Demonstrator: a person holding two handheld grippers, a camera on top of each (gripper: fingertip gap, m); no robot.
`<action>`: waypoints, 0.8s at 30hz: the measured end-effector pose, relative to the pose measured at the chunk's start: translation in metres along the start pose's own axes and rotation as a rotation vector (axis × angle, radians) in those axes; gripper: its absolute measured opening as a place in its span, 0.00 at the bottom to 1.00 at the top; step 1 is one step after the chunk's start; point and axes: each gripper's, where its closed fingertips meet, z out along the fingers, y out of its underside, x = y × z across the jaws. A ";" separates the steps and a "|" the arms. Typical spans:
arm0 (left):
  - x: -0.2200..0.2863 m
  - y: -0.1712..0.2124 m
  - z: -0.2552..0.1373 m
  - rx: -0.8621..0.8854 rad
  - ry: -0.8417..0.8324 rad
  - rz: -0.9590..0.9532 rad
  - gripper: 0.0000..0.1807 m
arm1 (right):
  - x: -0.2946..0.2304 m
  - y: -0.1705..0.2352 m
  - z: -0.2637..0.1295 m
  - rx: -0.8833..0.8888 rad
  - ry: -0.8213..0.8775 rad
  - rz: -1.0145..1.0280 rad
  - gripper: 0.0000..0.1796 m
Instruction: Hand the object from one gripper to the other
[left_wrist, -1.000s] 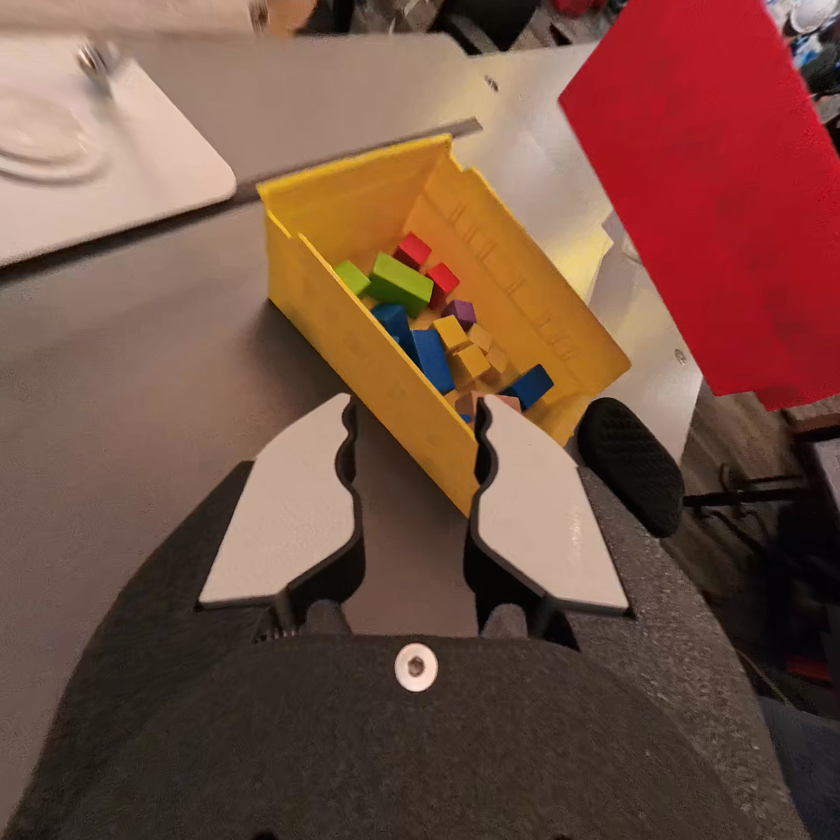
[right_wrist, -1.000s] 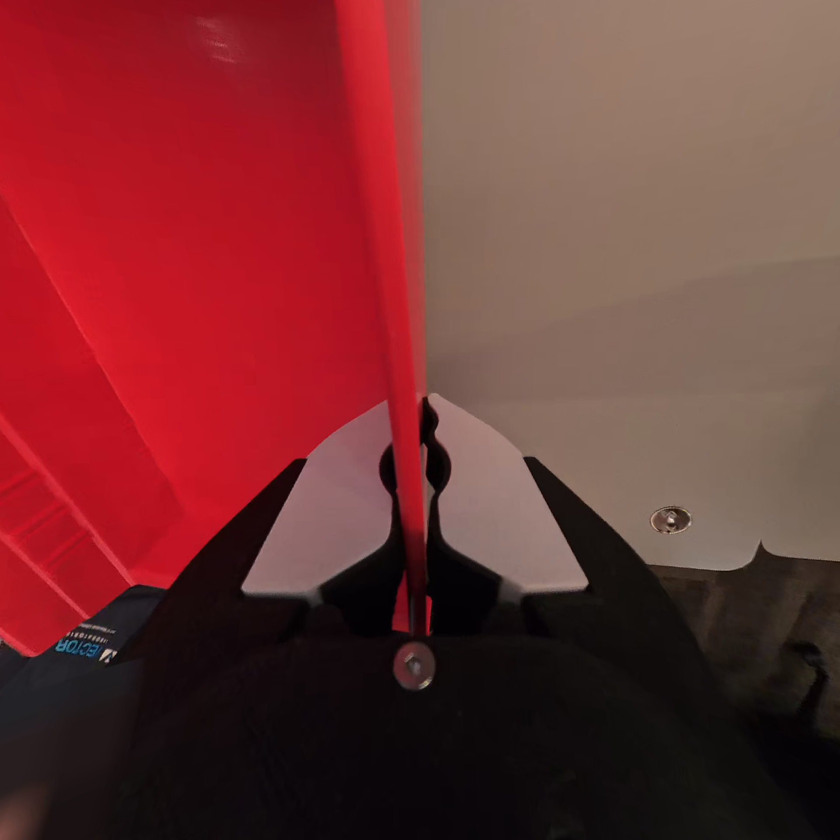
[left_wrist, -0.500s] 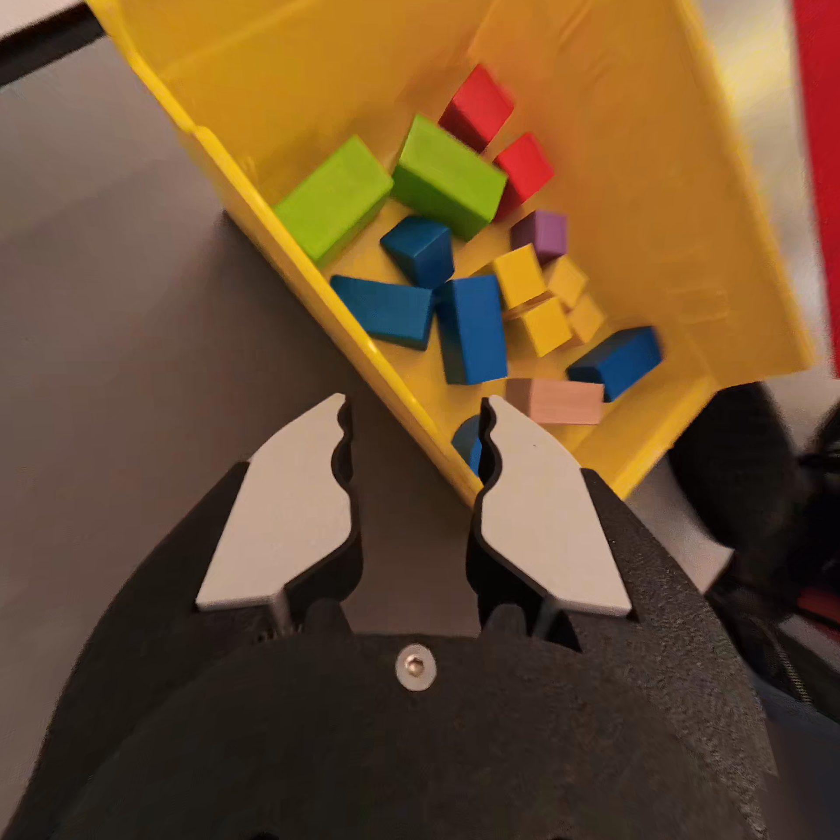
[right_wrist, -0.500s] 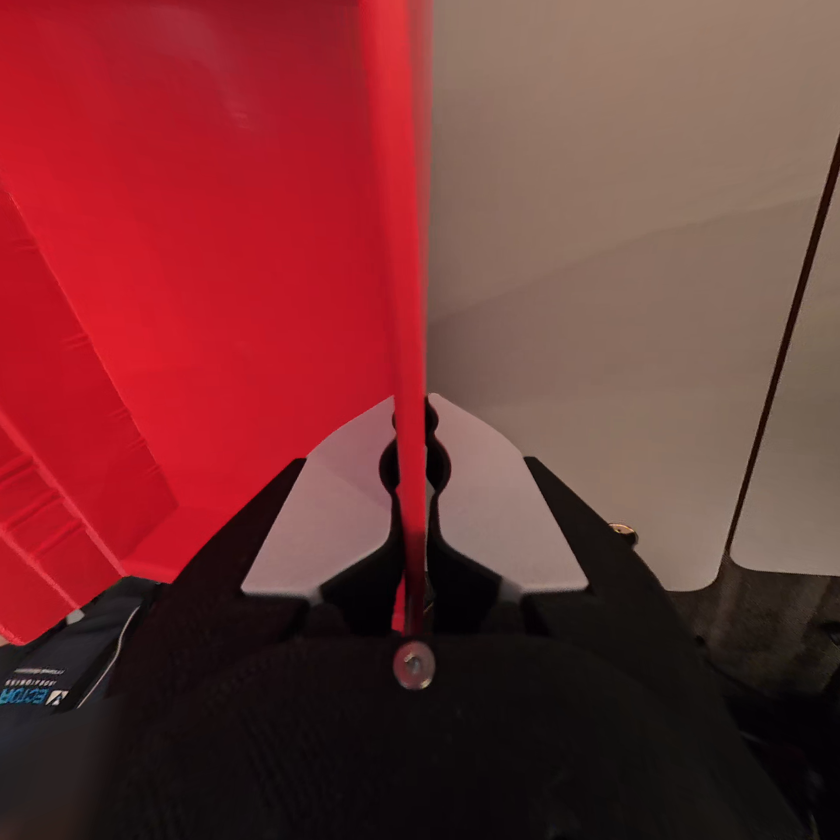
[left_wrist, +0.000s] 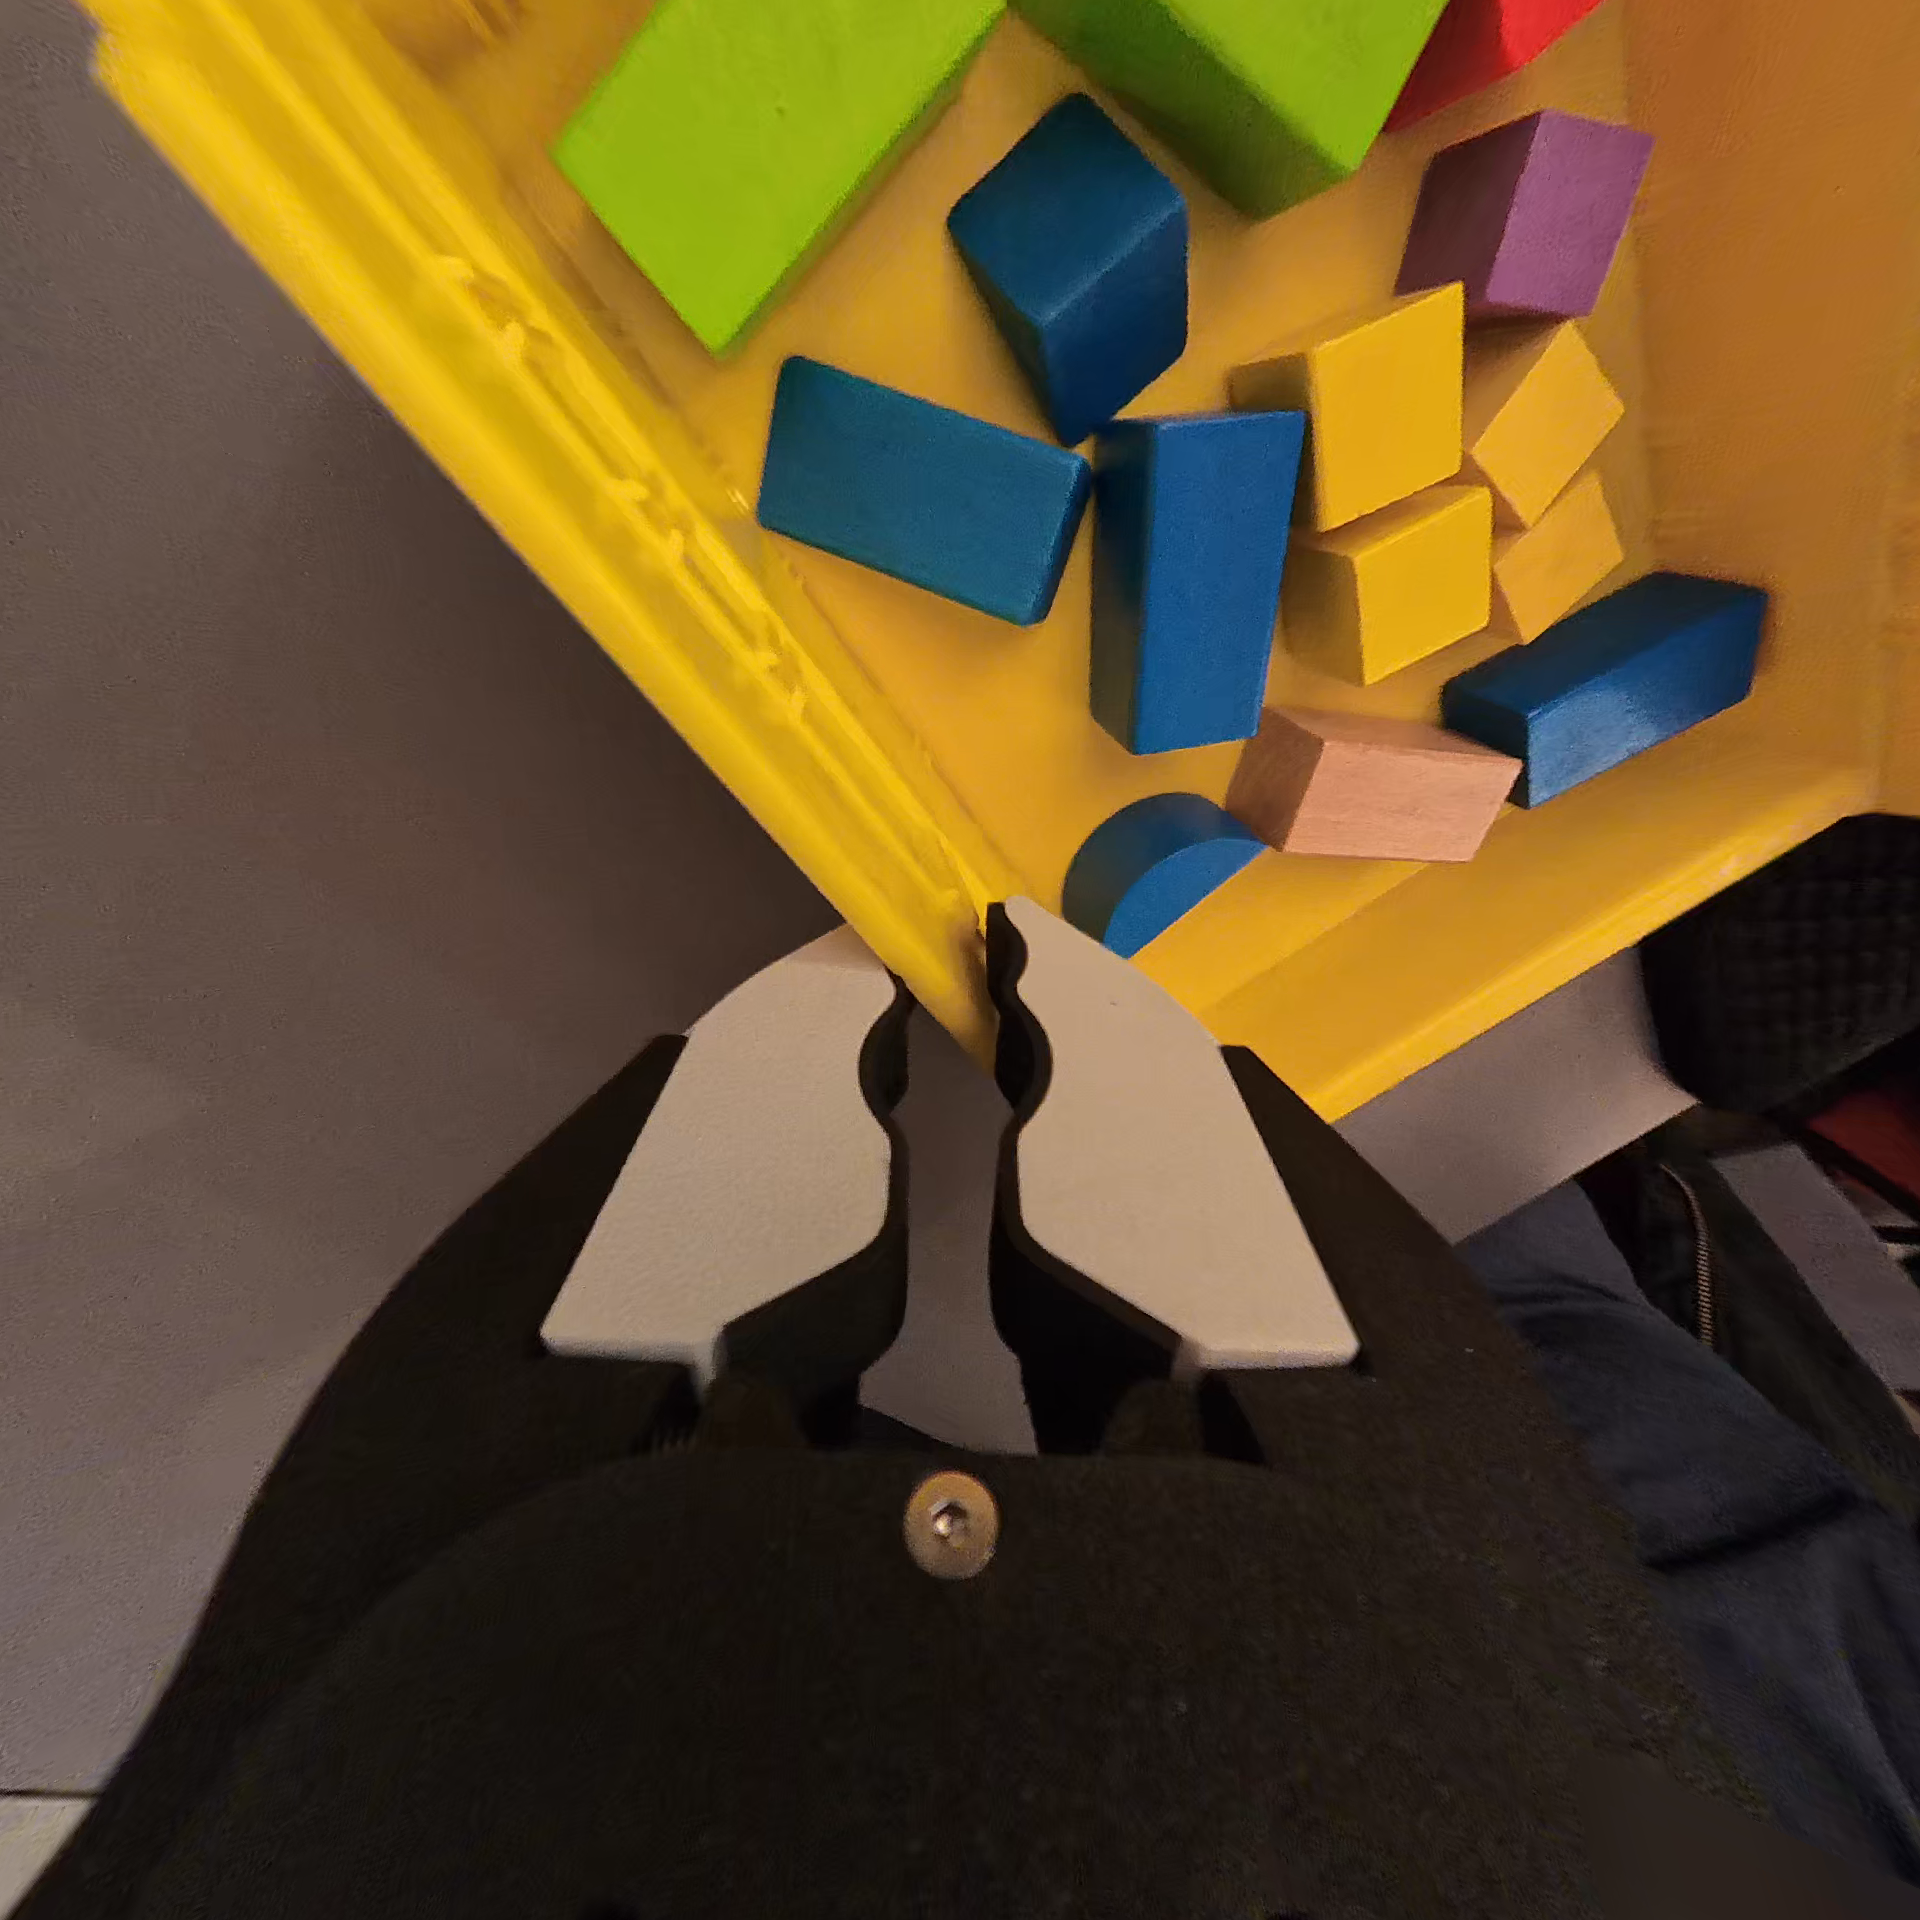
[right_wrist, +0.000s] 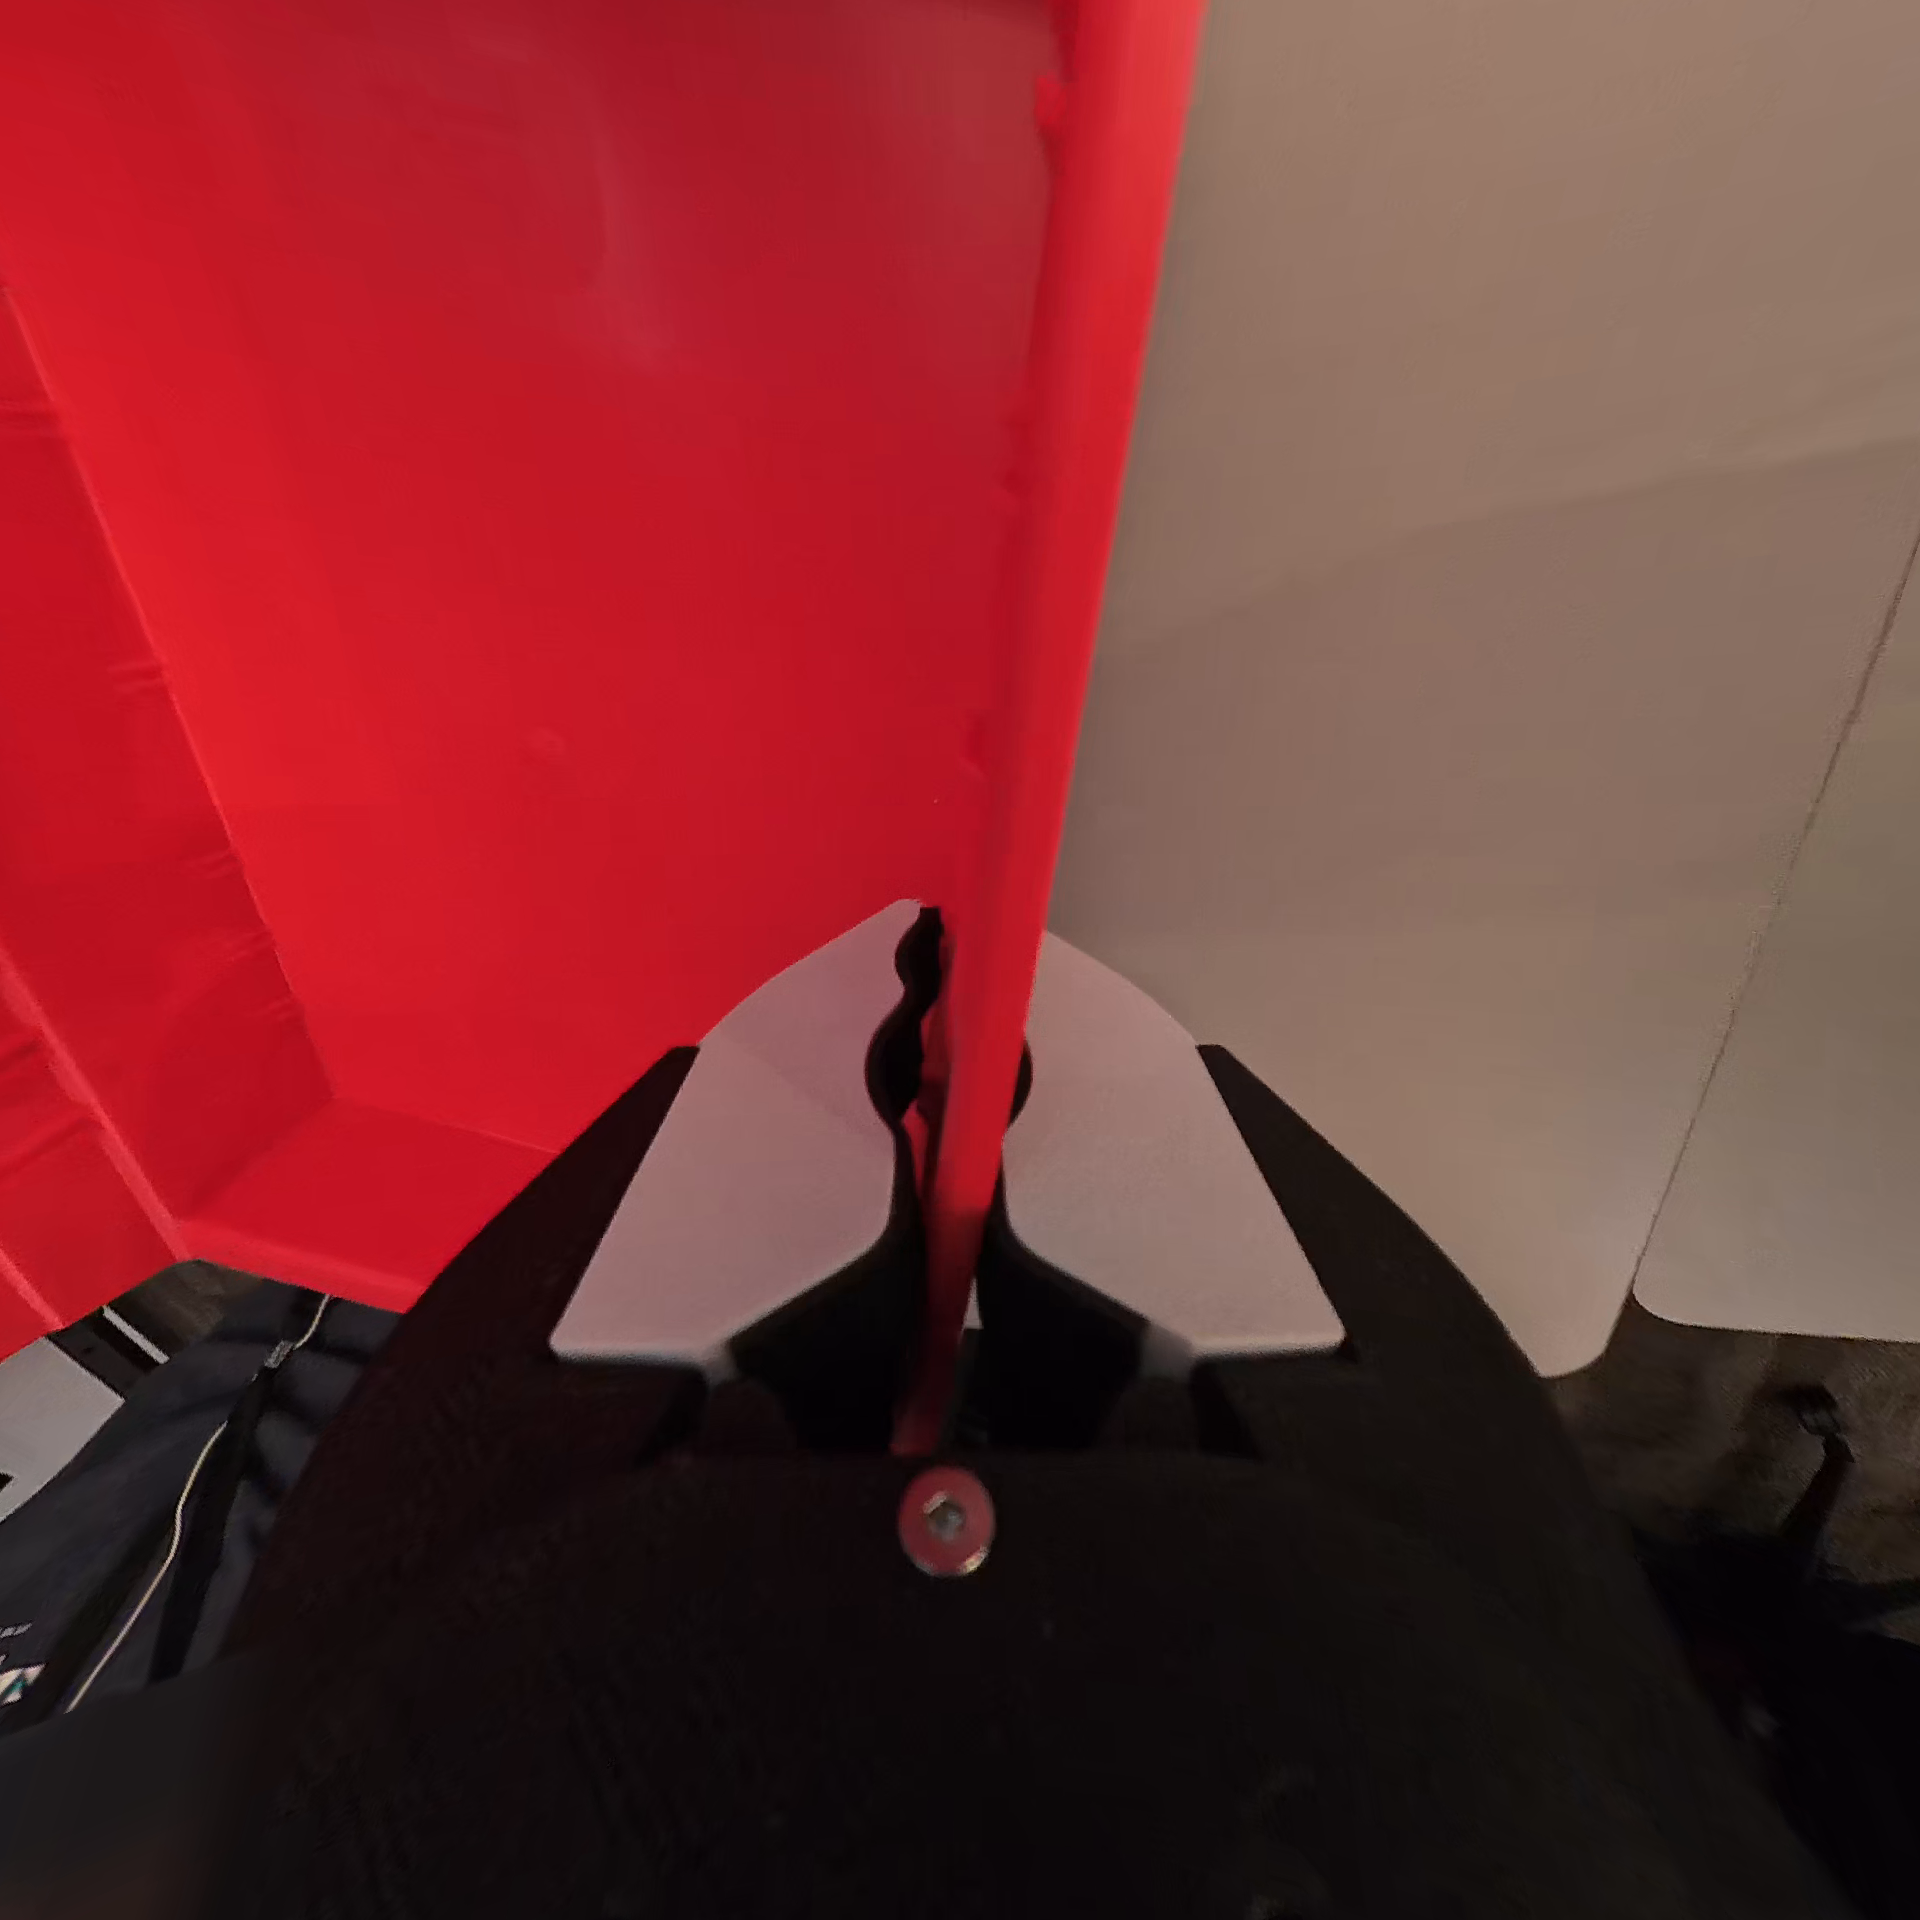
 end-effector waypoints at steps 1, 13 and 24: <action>-0.003 0.001 -0.001 0.005 0.019 -0.014 0.06 | -0.003 -0.001 0.002 0.000 -0.002 -0.006 0.03; -0.107 0.049 -0.026 0.159 0.084 -0.196 0.03 | -0.076 -0.022 0.052 -0.020 -0.077 -0.140 0.03; -0.210 0.134 -0.051 0.299 0.085 -0.401 0.03 | -0.125 -0.046 0.076 -0.017 0.032 -0.229 0.03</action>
